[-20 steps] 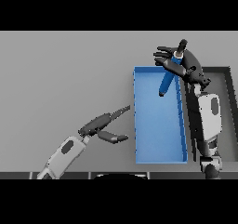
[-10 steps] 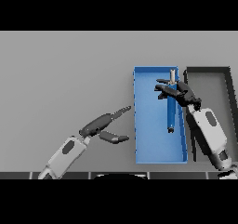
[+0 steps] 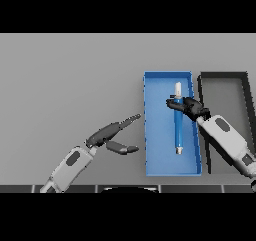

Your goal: Pick up the blue pipe and place it into the blue bin.

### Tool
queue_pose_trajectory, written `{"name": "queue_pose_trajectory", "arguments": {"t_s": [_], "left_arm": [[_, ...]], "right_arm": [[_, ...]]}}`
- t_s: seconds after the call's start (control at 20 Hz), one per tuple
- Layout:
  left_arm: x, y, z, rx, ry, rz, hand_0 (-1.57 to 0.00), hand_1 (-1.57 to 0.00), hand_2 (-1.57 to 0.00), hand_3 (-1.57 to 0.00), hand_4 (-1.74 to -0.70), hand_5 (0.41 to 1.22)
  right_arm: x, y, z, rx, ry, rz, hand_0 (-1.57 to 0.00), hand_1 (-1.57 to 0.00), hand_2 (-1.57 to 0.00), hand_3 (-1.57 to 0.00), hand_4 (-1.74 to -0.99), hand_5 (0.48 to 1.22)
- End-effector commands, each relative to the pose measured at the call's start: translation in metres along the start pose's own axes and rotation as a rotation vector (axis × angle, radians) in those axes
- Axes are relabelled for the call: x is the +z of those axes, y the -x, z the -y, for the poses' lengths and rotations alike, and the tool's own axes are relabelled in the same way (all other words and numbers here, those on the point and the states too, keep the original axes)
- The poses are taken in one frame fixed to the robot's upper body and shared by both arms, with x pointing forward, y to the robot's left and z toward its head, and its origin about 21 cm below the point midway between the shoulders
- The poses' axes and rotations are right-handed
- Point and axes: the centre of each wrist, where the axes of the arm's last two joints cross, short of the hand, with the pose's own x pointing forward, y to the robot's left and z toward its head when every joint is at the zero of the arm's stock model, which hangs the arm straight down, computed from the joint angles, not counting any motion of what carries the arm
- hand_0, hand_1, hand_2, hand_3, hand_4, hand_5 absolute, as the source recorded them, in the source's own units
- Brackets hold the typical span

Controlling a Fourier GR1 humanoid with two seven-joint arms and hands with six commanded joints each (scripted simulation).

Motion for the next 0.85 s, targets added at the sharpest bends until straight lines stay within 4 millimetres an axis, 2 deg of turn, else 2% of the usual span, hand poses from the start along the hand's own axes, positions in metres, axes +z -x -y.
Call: {"name": "queue_pose_trajectory", "arguments": {"t_s": [0.0,0.15,0.3,0.5,0.6,0.8], "left_arm": [[0.0,0.0,-0.002,-0.001,-0.004,0.006,0.0,0.0,0.0,0.0,-0.9,0.45],[-0.001,0.003,0.003,0.01,0.006,0.005,0.0,0.0,0.0,0.0,-0.91,0.455],[-0.003,0.001,0.0,0.013,-0.01,0.01,0.0,0.0,0.0,0.0,-0.91,0.459],[-0.006,0.002,-0.003,0.012,0.001,0.001,0.0,0.0,0.0,0.0,-0.92,0.465],[-0.002,0.003,0.001,0.023,0.006,0.011,0.0,0.0,0.0,0.0,-0.92,0.464],[0.004,0.001,-0.005,0.028,0.002,0.018,0.0,0.0,0.0,0.0,-0.92,0.468]], "right_arm": [[0.0,0.001,0.0,0.037,0.009,0.009,-0.14,-0.12,-0.12,-0.1,-1.131,0.857],[-0.007,0.002,-0.004,0.061,0.044,0.043,-0.07,-0.06,-0.06,-0.05,-1.125,0.764],[-0.008,0.001,0.002,0.069,0.069,0.036,-0.04,-0.03,-0.03,-0.02,-1.122,0.705],[-0.007,0.004,0.004,0.057,0.057,0.048,-0.01,-0.01,-0.01,-0.01,-1.127,0.68],[-0.005,0.001,0.005,0.064,0.057,0.047,-0.01,-0.01,-0.01,-0.01,-1.129,0.672],[-0.005,0.006,0.003,0.059,0.032,0.058,-0.01,-0.01,-0.01,-0.01,-1.129,0.677]]}}
